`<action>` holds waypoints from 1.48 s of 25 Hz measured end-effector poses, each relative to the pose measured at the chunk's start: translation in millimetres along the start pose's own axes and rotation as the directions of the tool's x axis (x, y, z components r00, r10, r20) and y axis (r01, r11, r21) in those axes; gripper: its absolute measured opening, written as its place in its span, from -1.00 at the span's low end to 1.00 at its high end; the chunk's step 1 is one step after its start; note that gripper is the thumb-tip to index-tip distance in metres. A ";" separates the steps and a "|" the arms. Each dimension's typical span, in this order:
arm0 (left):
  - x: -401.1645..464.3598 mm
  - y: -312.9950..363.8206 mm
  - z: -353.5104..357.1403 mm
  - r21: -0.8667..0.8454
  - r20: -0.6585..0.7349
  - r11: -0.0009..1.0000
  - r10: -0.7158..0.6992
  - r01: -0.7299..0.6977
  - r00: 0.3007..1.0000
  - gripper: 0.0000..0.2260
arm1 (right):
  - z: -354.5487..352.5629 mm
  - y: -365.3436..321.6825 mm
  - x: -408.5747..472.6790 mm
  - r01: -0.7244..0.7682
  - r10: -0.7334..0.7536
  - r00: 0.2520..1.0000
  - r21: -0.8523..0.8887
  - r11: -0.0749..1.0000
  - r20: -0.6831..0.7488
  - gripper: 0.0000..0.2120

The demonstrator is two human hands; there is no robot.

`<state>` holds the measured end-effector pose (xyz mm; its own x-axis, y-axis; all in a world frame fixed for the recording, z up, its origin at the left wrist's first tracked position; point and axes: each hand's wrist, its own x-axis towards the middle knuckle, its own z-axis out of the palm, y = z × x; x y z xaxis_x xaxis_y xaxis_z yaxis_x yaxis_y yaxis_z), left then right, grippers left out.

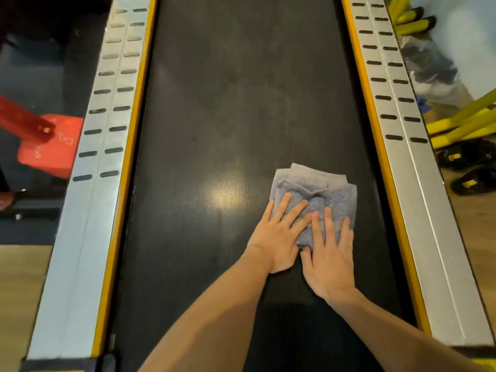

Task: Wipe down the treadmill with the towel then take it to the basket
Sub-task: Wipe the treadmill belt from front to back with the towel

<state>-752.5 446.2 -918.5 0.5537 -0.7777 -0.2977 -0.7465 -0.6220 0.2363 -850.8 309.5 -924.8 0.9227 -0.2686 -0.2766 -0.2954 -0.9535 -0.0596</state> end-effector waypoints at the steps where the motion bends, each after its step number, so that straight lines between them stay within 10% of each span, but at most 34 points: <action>1: -14.0 -11.3 2.9 -0.004 -0.009 1.000 -0.020 0.019 1.000 -0.32 | -0.4 -14.8 -1.3 0.034 -0.034 0.999 0.001 0.999 0.004 -0.28; 16: -217.3 -167.3 35.1 0.050 -0.071 0.971 -0.229 0.232 0.971 -0.43 | 16.1 -239.6 -44.1 0.336 -0.342 0.939 0.104 0.936 0.043 -0.28; 37: -363.8 64.2 128.6 0.106 -0.062 0.918 -0.377 0.381 0.924 -0.41 | 52.5 -120.0 -237.5 0.709 -0.687 0.676 0.021 0.705 0.266 -0.22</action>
<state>-1049.3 700.9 -913.9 0.8160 -0.4902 -0.3063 -0.5134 -0.8581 0.0053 -1047.5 494.9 -902.3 0.7610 0.5101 -0.4010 0.4402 -0.8599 -0.2586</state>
